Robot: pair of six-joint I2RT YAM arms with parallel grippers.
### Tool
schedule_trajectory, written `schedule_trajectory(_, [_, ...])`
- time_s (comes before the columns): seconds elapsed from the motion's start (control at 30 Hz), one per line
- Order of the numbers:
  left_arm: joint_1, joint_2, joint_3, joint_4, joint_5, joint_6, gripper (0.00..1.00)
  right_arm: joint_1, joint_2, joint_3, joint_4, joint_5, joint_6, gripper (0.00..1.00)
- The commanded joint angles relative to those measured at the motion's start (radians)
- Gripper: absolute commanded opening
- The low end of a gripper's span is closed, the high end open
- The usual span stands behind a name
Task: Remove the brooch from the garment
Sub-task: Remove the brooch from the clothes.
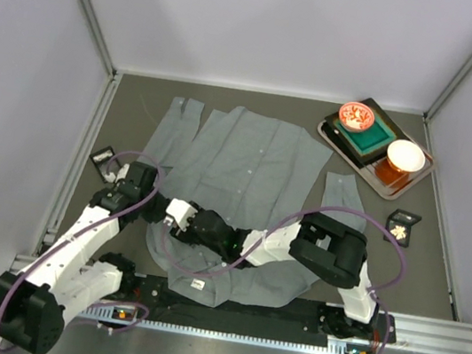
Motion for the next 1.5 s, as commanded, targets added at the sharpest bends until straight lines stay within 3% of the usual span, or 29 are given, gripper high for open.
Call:
schedule_trajectory(0.0, [0.026,-0.039,-0.019,-0.055,-0.082,-0.018,0.31,0.028,-0.049,0.026,-0.01,0.087,-0.011,0.56])
schedule_trajectory(0.1, [0.043,-0.041,-0.025,-0.06,-0.089,-0.012,0.4,0.044,-0.06,0.029,-0.015,0.085,-0.017,0.56])
schedule_trajectory(0.17, [0.049,-0.038,-0.028,-0.052,-0.078,0.0,0.41,0.05,-0.06,0.032,-0.01,0.09,-0.032,0.55])
schedule_trajectory(0.3, [0.063,-0.035,-0.032,-0.049,-0.063,0.0,0.42,0.051,-0.021,0.075,-0.024,0.044,-0.031,0.4])
schedule_trajectory(0.4, [0.07,-0.039,-0.035,-0.047,-0.047,-0.001,0.42,0.053,0.0,0.081,-0.007,0.056,-0.02,0.38])
schedule_trajectory(0.47, [0.074,-0.043,-0.038,-0.049,-0.043,-0.003,0.42,0.051,0.011,0.085,-0.007,0.068,-0.014,0.38])
schedule_trajectory(0.6, [0.078,-0.043,-0.046,-0.035,-0.029,-0.003,0.42,0.051,0.037,0.087,0.002,0.075,0.001,0.51])
schedule_trajectory(0.83, [0.081,-0.038,-0.052,-0.031,-0.012,-0.004,0.42,0.05,0.088,0.118,-0.026,0.114,0.031,0.5])
schedule_trajectory(1.0, [0.086,-0.044,-0.057,-0.018,-0.012,0.006,0.42,0.044,0.083,0.106,-0.024,0.185,0.081,0.23])
schedule_trajectory(1.33, [0.089,-0.006,-0.072,0.035,0.033,0.032,0.42,0.024,-0.001,-0.009,0.083,0.161,0.234,0.04])
schedule_trajectory(1.47, [0.089,0.019,-0.066,0.06,0.065,0.06,0.4,0.004,-0.038,-0.063,0.135,0.102,0.319,0.02])
